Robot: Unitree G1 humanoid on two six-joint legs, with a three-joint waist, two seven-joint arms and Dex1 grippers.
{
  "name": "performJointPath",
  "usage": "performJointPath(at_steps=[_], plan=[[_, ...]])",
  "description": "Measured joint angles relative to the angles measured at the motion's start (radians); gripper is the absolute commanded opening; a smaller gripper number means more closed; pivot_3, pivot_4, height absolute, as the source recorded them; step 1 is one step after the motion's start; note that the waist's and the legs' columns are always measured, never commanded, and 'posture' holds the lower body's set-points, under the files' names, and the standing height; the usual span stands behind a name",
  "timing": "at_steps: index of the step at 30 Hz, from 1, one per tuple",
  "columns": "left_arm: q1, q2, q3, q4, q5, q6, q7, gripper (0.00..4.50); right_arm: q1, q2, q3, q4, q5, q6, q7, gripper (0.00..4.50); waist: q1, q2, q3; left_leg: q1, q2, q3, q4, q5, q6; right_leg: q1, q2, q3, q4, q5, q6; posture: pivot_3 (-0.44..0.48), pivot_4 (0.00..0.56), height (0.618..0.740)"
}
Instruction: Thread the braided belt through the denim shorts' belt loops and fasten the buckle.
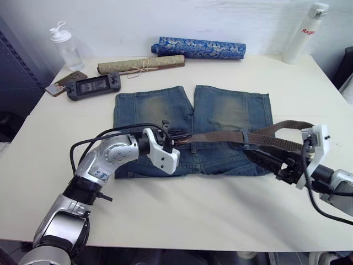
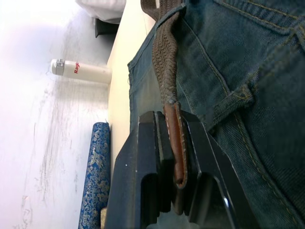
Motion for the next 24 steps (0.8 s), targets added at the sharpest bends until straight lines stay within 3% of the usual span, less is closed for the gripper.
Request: performJointPath(at_steps=[1, 3, 7, 11, 20, 22, 24], plan=[[0.0, 0.001, 0.001, 0.0, 0.0, -0.007, 0.007, 0.0, -0.019, 0.003, 0.047, -0.006, 0.136, -0.046, -0.081, 4.27, -0.002, -0.001, 0.001, 0.0, 0.0, 0.0, 0.0, 0.0, 0.0, 0.0, 0.0, 0.0, 0.0, 0.0, 0.0, 0.0, 0.15, 0.637], [-0.001, 0.003, 0.005, 0.001, 0.0, -0.015, 0.015, 0.0, -0.046, 0.05, 0.116, -0.008, 0.237, -0.112, -0.175, 4.27, -0.003, -0.003, 0.001, 0.0, 0.0, 0.0, 0.0, 0.0, 0.0, 0.0, 0.0, 0.0, 0.0, 0.0, 0.0, 0.0, 0.15, 0.637], [-0.005, 0.01, 0.014, 0.003, 0.004, -0.035, 0.047, 0.0, -0.095, 0.412, 0.36, 0.009, 0.312, -0.312, -0.492, 4.27, -0.006, -0.003, 0.004, 0.0, 0.0, -0.004, -0.001, 0.0, 0.0, -0.002, 0.001, 0.002, 0.001, 0.0, -0.001, 0.0, 0.15, 0.637], [-0.005, 0.013, 0.014, 0.003, 0.009, -0.039, 0.063, 0.0, -0.102, 0.624, 0.458, 0.018, 0.319, -0.426, -0.722, 4.27, -0.009, -0.001, 0.005, 0.0, -0.003, -0.004, 0.0, 0.0, 0.0, -0.003, 0.001, 0.006, 0.003, 0.0, 0.0, 0.0, 0.15, 0.637], [-0.005, 0.018, 0.014, 0.001, 0.017, -0.048, 0.073, 0.0, -0.171, 0.68, 0.418, 0.079, 0.321, -0.521, -0.828, 4.27, -0.024, -0.001, 0.005, 0.0, -0.004, -0.003, 0.0, 0.0, -0.001, -0.01, 0.005, 0.007, 0.013, -0.003, -0.004, 0.0, 0.15, 0.637], [-0.004, 0.021, 0.014, 0.001, 0.018, -0.05, 0.073, 0.0, -0.172, 0.66, 0.4, 0.097, 0.321, -0.527, -0.834, 3.77, -0.026, -0.001, 0.005, -0.002, -0.004, -0.003, -0.001, 0.0, -0.001, -0.013, 0.005, 0.008, 0.016, -0.004, -0.005, 0.0, 0.15, 0.637], [-0.004, 0.028, 0.014, 0.0, 0.019, -0.05, 0.073, 0.0, -0.171, 0.651, 0.395, 0.106, 0.321, -0.536, -0.836, 2.93, -0.033, -0.001, 0.005, -0.002, -0.002, 0.0, -0.001, 0.0, -0.001, -0.017, 0.008, 0.012, 0.017, -0.004, -0.005, 0.0, 0.15, 0.637]])
